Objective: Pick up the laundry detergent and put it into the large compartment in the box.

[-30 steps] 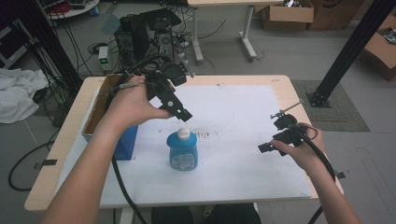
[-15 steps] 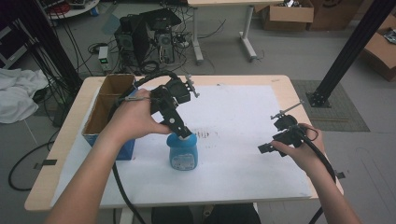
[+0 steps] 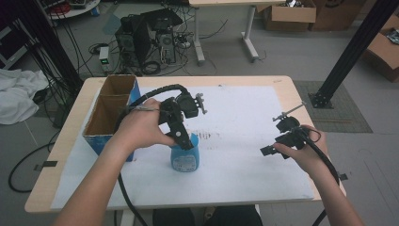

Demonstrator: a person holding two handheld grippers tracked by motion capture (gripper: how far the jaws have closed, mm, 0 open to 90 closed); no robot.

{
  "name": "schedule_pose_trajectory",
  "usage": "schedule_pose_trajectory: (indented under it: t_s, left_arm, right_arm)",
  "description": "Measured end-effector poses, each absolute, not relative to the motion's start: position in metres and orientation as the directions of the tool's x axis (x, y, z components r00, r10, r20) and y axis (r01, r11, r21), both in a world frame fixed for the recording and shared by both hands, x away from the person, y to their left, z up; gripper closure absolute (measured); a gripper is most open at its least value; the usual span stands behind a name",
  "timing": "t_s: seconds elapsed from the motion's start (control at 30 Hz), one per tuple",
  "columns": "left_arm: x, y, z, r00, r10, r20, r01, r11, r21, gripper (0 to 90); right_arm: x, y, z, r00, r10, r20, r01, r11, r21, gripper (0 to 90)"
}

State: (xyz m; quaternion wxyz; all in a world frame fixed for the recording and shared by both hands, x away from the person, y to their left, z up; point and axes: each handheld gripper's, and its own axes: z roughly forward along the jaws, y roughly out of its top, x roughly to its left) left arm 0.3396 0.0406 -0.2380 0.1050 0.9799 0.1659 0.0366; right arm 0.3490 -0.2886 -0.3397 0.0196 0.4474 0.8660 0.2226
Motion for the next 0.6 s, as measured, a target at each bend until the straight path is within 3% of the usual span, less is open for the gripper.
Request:
schedule_pose_trajectory:
  t_s: [0.6]
  left_arm:
    - [0.342, 0.031, -0.268, 0.964, 0.261, 0.060, 0.252, -0.959, 0.128, 3.1]
  right_arm:
    - [0.349, -0.293, -0.339, -0.597, 0.785, 0.167, 0.767, 0.496, 0.408, 17.1]
